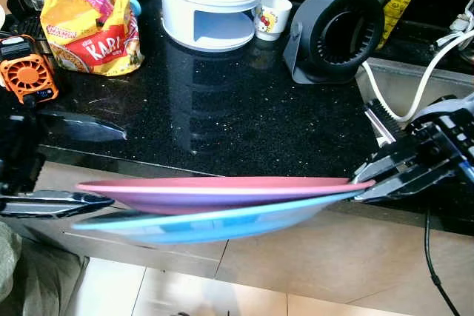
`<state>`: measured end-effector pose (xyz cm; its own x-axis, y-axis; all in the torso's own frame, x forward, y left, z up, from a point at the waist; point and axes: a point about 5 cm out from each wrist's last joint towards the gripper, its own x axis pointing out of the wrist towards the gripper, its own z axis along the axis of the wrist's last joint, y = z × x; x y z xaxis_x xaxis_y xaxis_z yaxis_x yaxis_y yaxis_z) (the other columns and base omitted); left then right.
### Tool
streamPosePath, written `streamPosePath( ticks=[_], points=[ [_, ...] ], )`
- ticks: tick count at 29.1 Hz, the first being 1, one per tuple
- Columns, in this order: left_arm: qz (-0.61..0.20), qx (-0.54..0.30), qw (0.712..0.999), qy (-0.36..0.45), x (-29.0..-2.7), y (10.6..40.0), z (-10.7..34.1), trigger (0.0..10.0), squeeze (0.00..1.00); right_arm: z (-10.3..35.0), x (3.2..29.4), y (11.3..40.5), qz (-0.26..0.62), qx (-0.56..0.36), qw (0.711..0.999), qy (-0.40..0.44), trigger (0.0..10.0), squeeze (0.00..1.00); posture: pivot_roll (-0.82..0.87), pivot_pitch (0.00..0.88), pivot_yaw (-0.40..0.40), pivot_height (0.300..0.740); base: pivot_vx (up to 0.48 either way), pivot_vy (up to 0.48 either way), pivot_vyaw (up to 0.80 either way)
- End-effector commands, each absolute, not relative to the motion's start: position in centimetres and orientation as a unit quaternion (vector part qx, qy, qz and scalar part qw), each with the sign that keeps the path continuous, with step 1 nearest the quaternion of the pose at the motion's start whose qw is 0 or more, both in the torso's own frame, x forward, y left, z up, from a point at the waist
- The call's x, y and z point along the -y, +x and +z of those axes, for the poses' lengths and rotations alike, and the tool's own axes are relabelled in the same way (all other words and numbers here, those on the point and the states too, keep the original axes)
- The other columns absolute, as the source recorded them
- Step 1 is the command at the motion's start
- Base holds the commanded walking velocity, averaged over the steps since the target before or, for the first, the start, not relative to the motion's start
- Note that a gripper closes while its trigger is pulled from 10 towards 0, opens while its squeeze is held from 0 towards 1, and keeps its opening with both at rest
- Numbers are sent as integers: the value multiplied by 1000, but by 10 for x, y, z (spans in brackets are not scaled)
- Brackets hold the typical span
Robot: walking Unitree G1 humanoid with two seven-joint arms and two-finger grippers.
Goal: Kitchen organization
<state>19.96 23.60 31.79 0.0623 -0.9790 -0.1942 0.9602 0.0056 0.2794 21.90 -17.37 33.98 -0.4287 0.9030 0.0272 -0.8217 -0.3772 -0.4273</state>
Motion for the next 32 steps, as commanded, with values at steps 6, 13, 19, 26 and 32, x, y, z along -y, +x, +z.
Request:
streamPosePath(
  ticks=[6,13,19,26,32],
  points=[
    [-683,52,704,187,-223,206,315,10000,0,344,167,222,813,219,528,-112,0,0,146,64,-66,740,0,0,0],
    [-671,72,710,201,-220,213,320,0,0,343,156,242,764,250,580,-130,0,0,149,67,-66,740,0,0,0],
    [-662,54,712,226,-228,216,321,0,0,341,146,254,745,254,597,-156,0,0,159,72,-71,740,0,0,0],
    [-637,21,720,275,-244,220,328,0,0,335,134,276,705,245,628,-219,0,0,172,89,-75,740,0,0,0],
    [-603,-9,733,313,-258,227,326,0,0,329,124,303,632,248,678,-280,0,0,179,104,-74,740,0,0,0]
  ],
)
